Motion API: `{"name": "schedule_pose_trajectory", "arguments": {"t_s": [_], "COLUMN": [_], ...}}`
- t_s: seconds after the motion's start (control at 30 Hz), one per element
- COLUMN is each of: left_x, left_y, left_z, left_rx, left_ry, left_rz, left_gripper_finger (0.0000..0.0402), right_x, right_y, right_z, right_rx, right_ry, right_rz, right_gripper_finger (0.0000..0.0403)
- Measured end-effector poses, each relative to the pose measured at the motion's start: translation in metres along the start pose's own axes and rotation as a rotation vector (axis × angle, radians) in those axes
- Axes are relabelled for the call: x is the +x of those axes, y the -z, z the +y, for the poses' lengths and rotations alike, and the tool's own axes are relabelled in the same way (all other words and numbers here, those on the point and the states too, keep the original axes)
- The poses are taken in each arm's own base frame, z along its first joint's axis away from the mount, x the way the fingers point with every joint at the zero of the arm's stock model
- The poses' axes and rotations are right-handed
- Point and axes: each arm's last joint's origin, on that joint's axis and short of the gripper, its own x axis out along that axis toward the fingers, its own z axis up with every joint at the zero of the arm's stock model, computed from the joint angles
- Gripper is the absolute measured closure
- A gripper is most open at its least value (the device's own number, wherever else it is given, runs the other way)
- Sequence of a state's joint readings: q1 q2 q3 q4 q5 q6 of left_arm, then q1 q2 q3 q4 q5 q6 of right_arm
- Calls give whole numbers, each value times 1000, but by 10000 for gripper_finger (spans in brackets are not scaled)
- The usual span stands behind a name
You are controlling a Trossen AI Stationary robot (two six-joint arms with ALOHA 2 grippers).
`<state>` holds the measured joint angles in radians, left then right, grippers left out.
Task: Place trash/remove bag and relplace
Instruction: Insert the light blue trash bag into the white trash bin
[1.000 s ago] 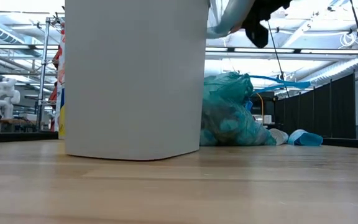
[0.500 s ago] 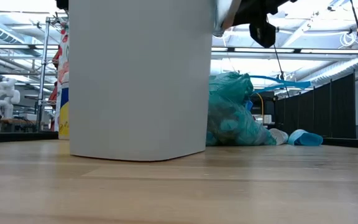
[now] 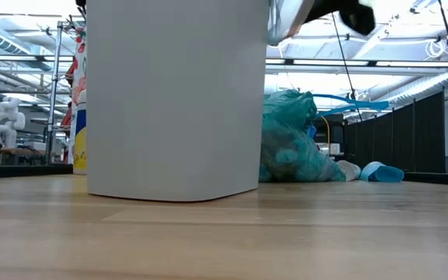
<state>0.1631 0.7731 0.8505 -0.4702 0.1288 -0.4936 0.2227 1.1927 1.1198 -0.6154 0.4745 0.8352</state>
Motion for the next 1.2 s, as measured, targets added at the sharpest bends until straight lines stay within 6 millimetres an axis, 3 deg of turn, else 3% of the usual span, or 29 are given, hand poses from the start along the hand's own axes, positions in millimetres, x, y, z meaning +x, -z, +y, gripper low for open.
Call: {"name": "schedule_pose_trajectory", "arguments": {"t_s": [0.2, 0.47, 0.9, 1.2], "left_x": [-10, -10, 2, 1], "left_y": [-1, 2, 12, 12], "left_z": [-2, -1, 5, 5], "left_rx": [41, 65, 68, 64], "left_ry": [16, 16, -20, -15], "left_rz": [-35, 1, 153, 148], "left_gripper_finger": [379, 371, 231, 217], "right_x": [-23, -28, -38, -39], "right_y": [-7, -2, 12, 17], "right_z": [7, 13, 24, 20], "right_rx": [17, 81, 123, 75], "right_ry": [56, 48, 54, 90], "right_rz": [-6, -5, -79, -48], "right_gripper_finger": [403, 403, 403, 403]}}
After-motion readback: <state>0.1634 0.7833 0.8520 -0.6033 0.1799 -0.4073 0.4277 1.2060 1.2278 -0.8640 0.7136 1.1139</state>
